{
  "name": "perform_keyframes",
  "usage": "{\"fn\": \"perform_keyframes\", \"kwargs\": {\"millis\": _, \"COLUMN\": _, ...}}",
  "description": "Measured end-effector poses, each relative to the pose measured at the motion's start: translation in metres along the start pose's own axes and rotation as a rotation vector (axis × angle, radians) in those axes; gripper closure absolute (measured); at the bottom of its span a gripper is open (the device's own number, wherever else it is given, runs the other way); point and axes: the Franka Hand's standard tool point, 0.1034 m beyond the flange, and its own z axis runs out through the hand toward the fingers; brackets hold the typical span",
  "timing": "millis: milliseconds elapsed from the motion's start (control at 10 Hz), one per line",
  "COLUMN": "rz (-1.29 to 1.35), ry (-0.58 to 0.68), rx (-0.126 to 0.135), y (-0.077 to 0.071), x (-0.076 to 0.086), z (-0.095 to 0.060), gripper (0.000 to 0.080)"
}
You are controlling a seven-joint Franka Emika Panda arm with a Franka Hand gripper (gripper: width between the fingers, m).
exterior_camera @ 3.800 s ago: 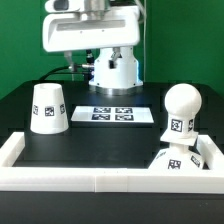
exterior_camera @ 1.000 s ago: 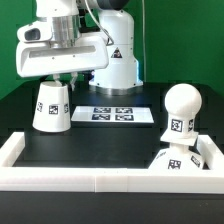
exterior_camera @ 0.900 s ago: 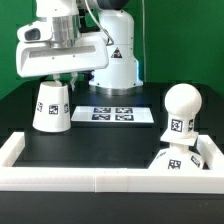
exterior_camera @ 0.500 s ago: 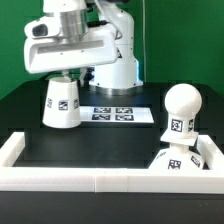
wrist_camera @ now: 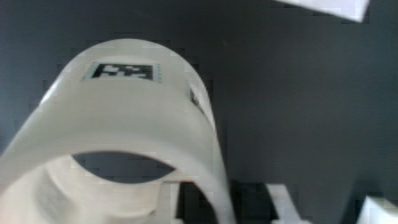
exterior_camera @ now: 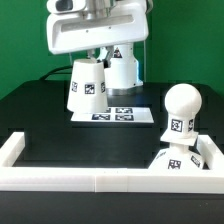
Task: Assemble lamp
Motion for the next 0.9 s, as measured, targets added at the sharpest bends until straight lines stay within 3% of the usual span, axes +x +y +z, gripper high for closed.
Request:
{"fn": "perform_keyframes", "kwargs": {"millis": 100, "rz": 0.009, "ry": 0.008, "rx": -0.003, "y": -0.003, "x": 0.018, "z": -0.010, "gripper": 0.0752}}
{"fn": "perform_keyframes", "kwargs": {"millis": 300, "rz": 0.052, "ry": -0.051, "rx": -0.020, "y": -0.001, "x": 0.032, "z": -0.021, "gripper": 0.0752}}
{"fn": "perform_keyframes", "kwargs": {"millis": 700, "rz": 0.041, "ry": -0.042, "rx": -0.022, "y": 0.001, "x": 0.031, "z": -0.016, "gripper": 0.0752}}
{"fn": "perform_keyframes", "kwargs": {"millis": 800, "rz": 0.037, "ry": -0.034, "rx": 0.004, "y": -0.002, "x": 0.034, "z": -0.016, "gripper": 0.0752}}
{"fn": "perform_keyframes", "kwargs": {"millis": 900, "rz": 0.047, "ry": -0.030, "rx": 0.013, "y": -0.012, "x": 0.046, "z": -0.020, "gripper": 0.0752}}
